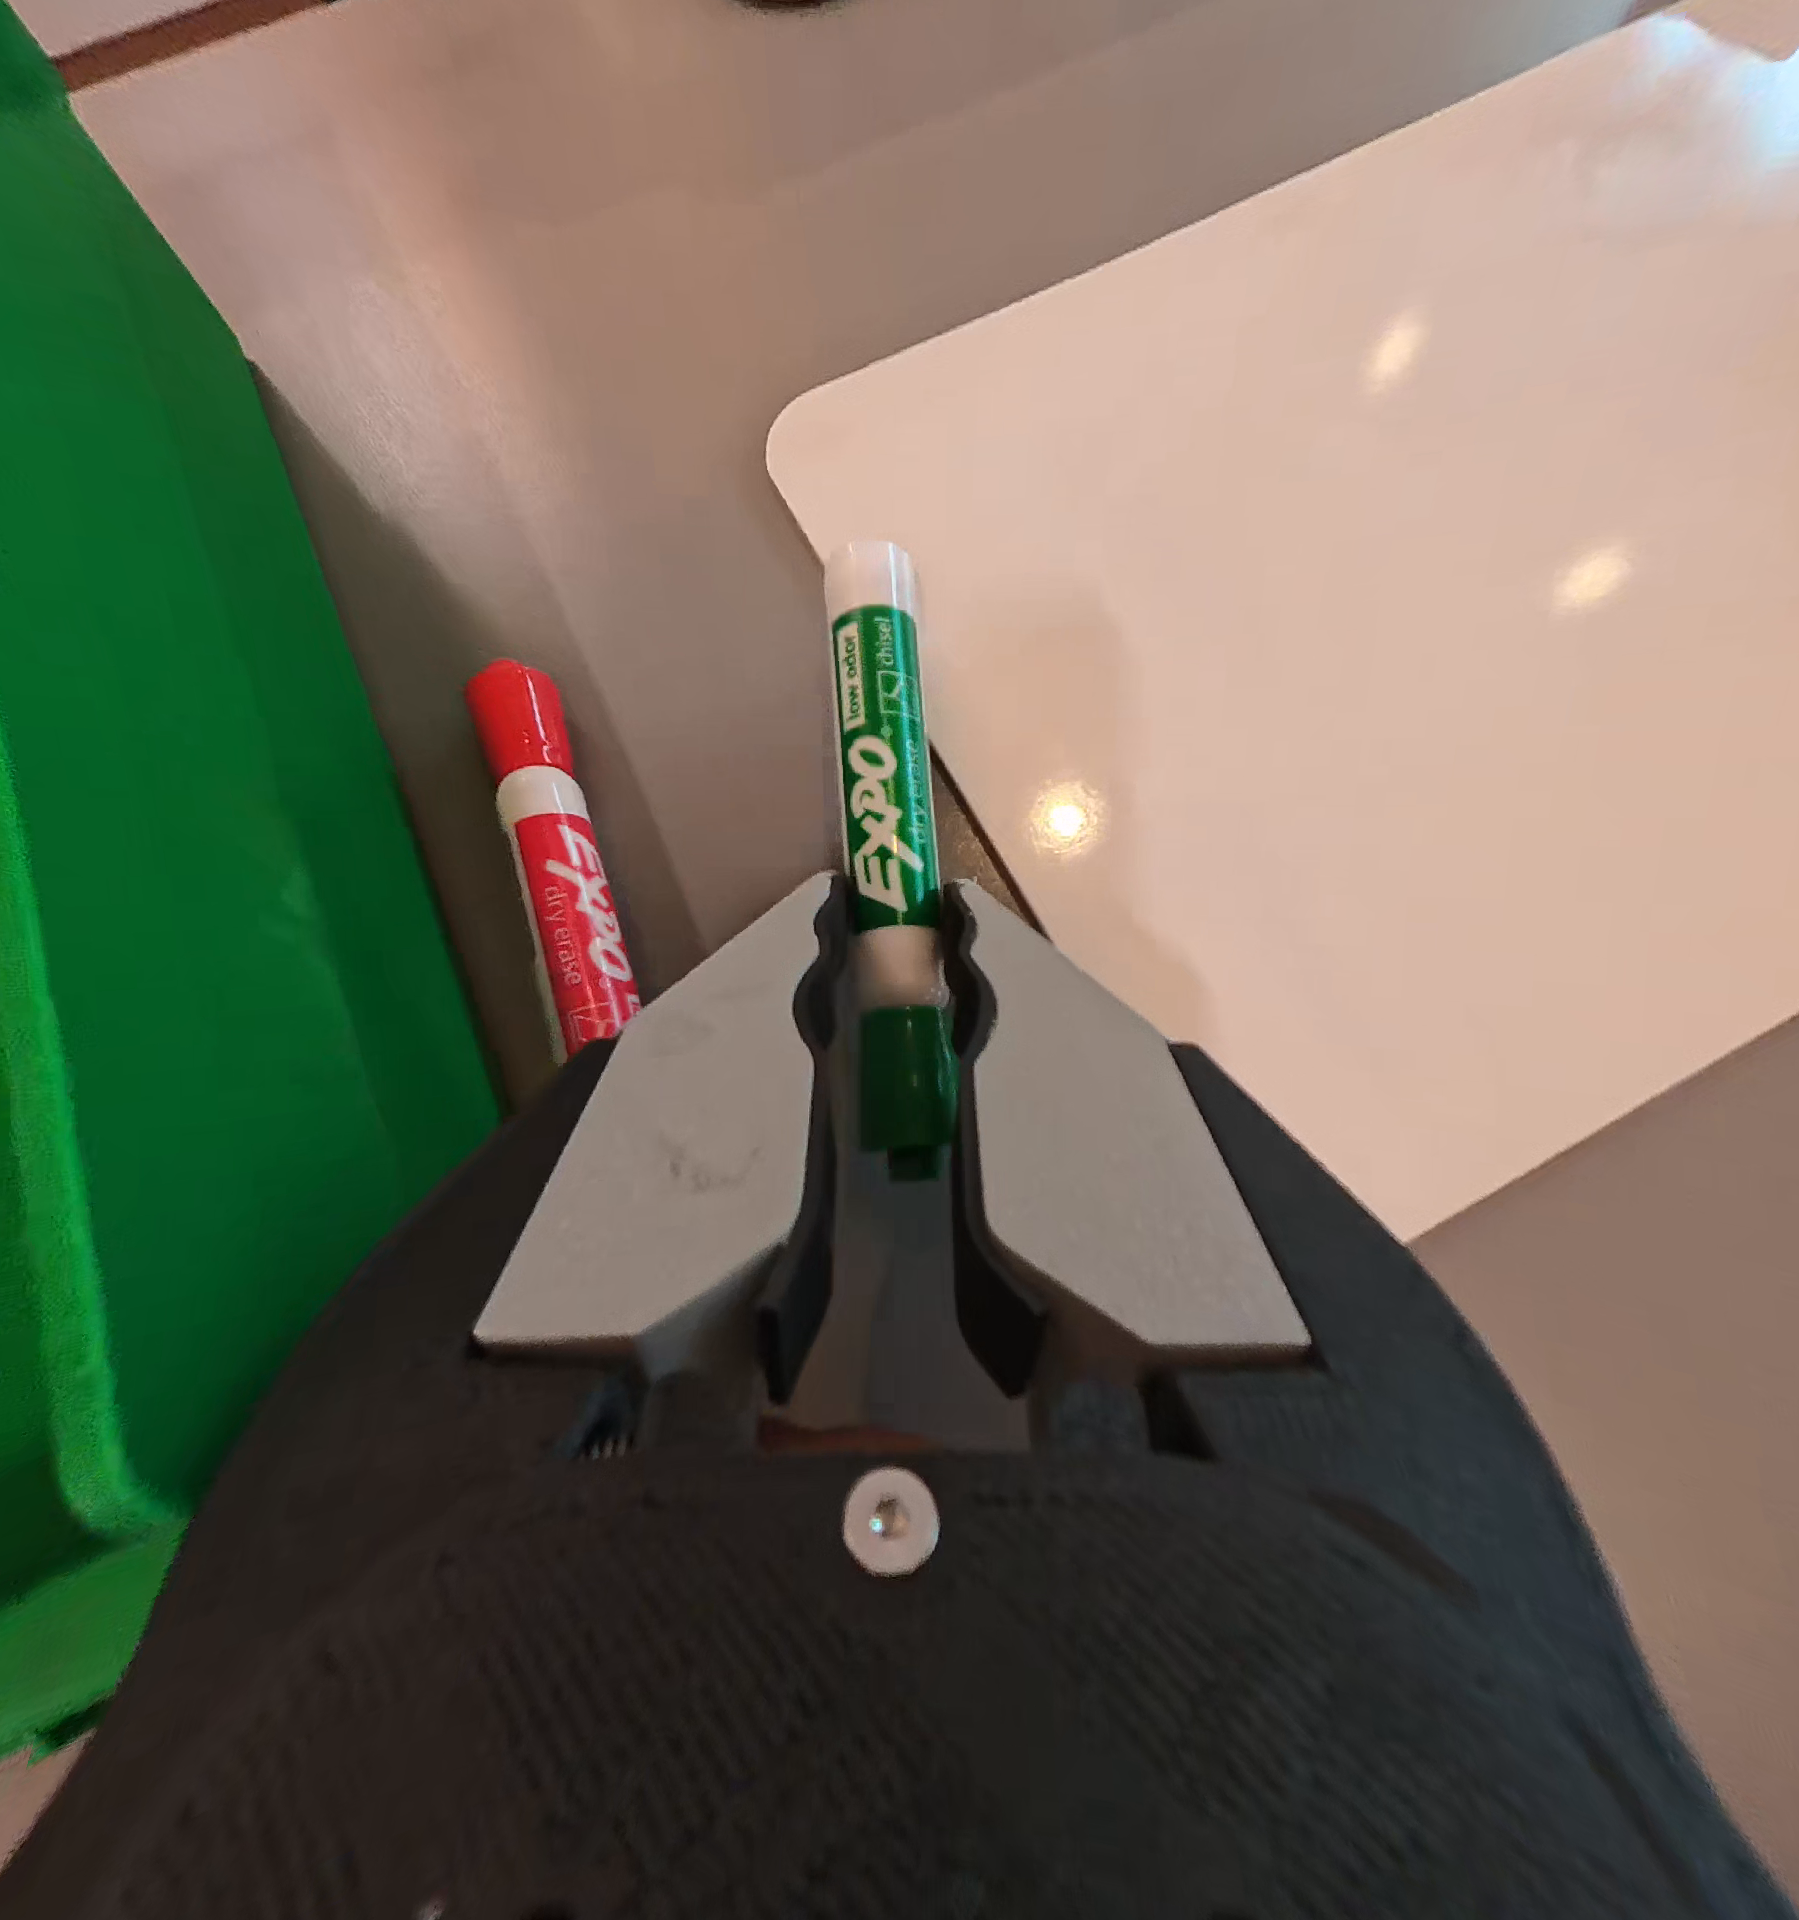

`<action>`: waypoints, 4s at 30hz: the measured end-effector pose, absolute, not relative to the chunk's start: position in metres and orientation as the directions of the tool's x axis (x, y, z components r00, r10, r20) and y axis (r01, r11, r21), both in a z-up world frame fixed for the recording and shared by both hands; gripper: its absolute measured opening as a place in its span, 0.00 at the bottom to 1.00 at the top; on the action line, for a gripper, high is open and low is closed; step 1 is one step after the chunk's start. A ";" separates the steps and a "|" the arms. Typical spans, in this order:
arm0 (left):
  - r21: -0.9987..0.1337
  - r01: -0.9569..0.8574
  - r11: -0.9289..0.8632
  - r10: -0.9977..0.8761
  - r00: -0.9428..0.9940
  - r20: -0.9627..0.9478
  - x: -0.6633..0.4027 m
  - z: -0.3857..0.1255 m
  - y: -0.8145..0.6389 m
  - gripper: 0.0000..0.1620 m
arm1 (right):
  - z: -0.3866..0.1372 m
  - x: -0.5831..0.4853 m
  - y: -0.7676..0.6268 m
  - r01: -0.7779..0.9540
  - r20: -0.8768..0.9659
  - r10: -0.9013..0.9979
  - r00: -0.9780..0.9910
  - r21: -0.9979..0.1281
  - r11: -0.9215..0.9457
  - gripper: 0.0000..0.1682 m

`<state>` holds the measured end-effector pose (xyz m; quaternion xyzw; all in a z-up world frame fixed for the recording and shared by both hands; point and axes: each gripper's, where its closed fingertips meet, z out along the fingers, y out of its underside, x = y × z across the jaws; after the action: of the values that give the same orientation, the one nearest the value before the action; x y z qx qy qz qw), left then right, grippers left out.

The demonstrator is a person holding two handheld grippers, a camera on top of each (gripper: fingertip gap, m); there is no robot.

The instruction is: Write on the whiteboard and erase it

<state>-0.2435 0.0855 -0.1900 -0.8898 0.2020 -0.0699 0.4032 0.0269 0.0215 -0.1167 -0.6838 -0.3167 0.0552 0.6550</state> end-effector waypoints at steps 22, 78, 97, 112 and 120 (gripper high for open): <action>-0.954 -0.290 -0.079 -0.660 0.732 -0.168 -0.145 -0.093 0.075 0.10 | -0.090 -0.065 0.027 0.028 -0.181 0.860 0.478 -0.975 -0.221 0.28; -0.849 -0.511 0.133 -0.672 0.583 -0.456 -0.110 -0.135 0.092 0.09 | -0.090 -0.128 0.069 0.006 -0.312 0.933 0.179 -0.948 -0.318 0.09; -0.827 -0.552 0.103 -0.671 0.575 -0.468 -0.111 -0.141 0.096 0.07 | -0.081 -0.125 0.066 -0.025 -0.298 0.941 0.160 -0.954 -0.298 0.09; -0.809 -0.578 0.105 -0.673 0.558 -0.486 -0.109 -0.148 0.094 0.08 | -0.084 -0.128 0.062 0.038 -0.204 0.958 0.201 -0.976 -0.216 0.09; -0.808 -0.581 0.098 -0.654 0.574 -0.492 -0.111 -0.143 0.096 0.07 | -0.080 -0.127 0.063 -0.014 -0.261 0.951 0.166 -0.965 -0.263 0.10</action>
<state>-0.1110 0.0959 -0.1433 -0.6708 0.4604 -0.0317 0.5806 -0.1268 0.0625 -0.0805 -0.6040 -0.3877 0.5162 0.4673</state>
